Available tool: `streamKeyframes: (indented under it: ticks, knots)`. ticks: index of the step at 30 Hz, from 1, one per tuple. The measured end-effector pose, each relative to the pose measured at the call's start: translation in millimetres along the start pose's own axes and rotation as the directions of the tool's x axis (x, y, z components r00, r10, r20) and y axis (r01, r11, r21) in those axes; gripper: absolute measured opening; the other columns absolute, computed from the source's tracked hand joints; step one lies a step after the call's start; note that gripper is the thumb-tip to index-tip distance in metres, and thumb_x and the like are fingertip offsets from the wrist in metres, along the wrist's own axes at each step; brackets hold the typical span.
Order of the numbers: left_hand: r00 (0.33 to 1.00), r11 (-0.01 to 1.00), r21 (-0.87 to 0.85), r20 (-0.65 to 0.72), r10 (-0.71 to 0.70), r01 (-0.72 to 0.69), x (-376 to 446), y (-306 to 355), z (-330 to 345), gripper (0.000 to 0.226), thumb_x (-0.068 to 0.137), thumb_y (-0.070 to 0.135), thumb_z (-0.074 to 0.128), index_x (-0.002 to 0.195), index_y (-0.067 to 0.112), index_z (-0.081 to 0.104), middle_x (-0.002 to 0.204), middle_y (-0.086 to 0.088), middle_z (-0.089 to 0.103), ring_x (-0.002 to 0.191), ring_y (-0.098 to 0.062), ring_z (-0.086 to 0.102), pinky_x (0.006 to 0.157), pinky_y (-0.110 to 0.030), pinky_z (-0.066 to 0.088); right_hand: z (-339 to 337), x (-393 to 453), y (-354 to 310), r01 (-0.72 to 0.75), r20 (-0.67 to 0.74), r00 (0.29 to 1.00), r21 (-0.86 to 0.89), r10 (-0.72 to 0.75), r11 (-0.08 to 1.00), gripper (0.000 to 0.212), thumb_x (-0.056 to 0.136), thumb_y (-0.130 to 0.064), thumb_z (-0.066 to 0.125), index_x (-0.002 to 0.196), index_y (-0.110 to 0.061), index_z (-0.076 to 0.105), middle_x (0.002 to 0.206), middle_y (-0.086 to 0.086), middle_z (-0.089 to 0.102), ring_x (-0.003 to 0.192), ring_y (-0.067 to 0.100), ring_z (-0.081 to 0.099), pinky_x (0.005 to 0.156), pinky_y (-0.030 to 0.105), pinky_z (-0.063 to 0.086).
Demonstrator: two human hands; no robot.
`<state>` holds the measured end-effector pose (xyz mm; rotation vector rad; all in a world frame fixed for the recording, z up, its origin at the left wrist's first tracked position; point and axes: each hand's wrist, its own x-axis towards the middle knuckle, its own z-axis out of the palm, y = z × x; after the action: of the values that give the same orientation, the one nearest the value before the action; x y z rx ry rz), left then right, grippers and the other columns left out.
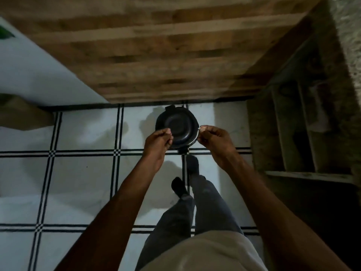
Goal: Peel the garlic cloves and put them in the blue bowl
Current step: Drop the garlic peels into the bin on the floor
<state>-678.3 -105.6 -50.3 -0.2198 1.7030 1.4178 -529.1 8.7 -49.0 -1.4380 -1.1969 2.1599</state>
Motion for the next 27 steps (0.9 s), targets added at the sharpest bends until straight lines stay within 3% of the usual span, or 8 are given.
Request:
streamKeyframes:
  ticks: [5,10,14,17,19,22,25,27]
  knots:
    - [0.999,1.000,-0.013,-0.040,-0.023,0.023,29.7,0.7,-23.0,0.010,0.101,0.007,0.064,0.102,0.014,0.071,0.100,-0.007,0.070,0.090,-0.015,0.067,0.082,-0.022,0.057,28.8,28.1,13.3,-0.037,0.011,0.999,-0.076,0.038,0.996,0.013,0.101,-0.007,0.065,0.094,-0.011,0.075,0.093,0.014,0.071,0.086,0.025,0.065,0.099,0.050,0.057]
    - [0.992,0.995,0.015,-0.081,-0.094,0.096,69.4,-5.2,-34.0,0.013,0.103,0.009,0.061,0.096,0.017,0.068,0.099,-0.007,0.069,0.087,-0.013,0.066,0.072,-0.018,0.055,48.4,64.4,32.4,-0.083,0.005,0.996,-0.131,0.084,0.988,0.010,0.102,-0.013,0.067,0.099,-0.011,0.076,0.098,0.018,0.072,0.090,0.027,0.067,0.101,0.049,0.059]
    - [0.984,0.985,0.096,-0.117,-0.134,0.146,101.2,-21.3,-34.9,0.019,0.103,0.006,0.061,0.086,0.015,0.065,0.083,-0.008,0.064,0.077,-0.016,0.060,0.069,-0.016,0.055,62.9,99.5,57.5,-0.128,0.014,0.991,-0.178,0.133,0.976,0.012,0.102,-0.012,0.067,0.106,-0.004,0.075,0.093,0.016,0.071,0.085,0.023,0.068,0.088,0.036,0.061]
    - [0.979,0.978,0.104,-0.121,-0.167,0.179,132.4,-46.6,-38.0,0.017,0.099,0.005,0.065,0.083,0.010,0.067,0.085,-0.014,0.065,0.085,-0.025,0.061,0.090,-0.036,0.055,71.5,130.3,83.0,-0.181,0.003,0.983,-0.206,0.186,0.962,0.029,0.101,-0.009,0.067,0.122,0.010,0.066,0.093,0.012,0.069,0.074,0.007,0.070,0.069,0.016,0.056]
    - [0.962,0.971,0.038,-0.146,-0.230,0.237,163.5,-70.8,-39.6,0.013,0.096,0.000,0.068,0.086,0.009,0.071,0.088,-0.013,0.070,0.091,-0.027,0.064,0.097,-0.041,0.054,74.4,160.6,104.3,-0.226,-0.011,0.973,-0.226,0.229,0.948,0.023,0.100,-0.001,0.065,0.117,0.015,0.066,0.087,0.011,0.066,0.061,-0.003,0.066,0.060,0.010,0.051]
    - [0.938,0.956,-0.076,-0.184,-0.293,0.284,201.2,-100.5,-39.8,0.012,0.094,-0.006,0.068,0.094,0.004,0.073,0.094,-0.016,0.072,0.091,-0.027,0.068,0.087,-0.030,0.059,75.9,195.8,127.0,-0.296,-0.057,0.955,-0.223,0.291,0.929,0.018,0.098,0.006,0.065,0.115,0.012,0.068,0.083,0.010,0.065,0.062,0.004,0.066,0.056,0.010,0.050]
    - [0.947,0.961,-0.086,-0.165,-0.274,0.263,248.5,-127.5,-34.8,0.016,0.093,-0.009,0.066,0.093,0.004,0.074,0.094,-0.016,0.073,0.088,-0.025,0.069,0.081,-0.024,0.060,77.1,244.7,158.1,-0.352,-0.102,0.936,-0.188,0.338,0.917,0.010,0.097,0.005,0.068,0.105,0.006,0.072,0.086,0.009,0.065,0.075,0.016,0.063,0.063,0.014,0.055]
    - [0.961,0.971,-0.029,-0.138,-0.239,0.237,287.2,-145.6,-31.8,0.021,0.093,-0.010,0.064,0.089,0.009,0.074,0.093,-0.014,0.072,0.091,-0.025,0.068,0.088,-0.032,0.056,74.3,284.9,183.0,-0.374,-0.131,0.926,-0.209,0.353,0.904,0.018,0.096,0.007,0.067,0.085,-0.007,0.071,0.084,0.005,0.066,0.083,0.023,0.063,0.085,0.030,0.058]
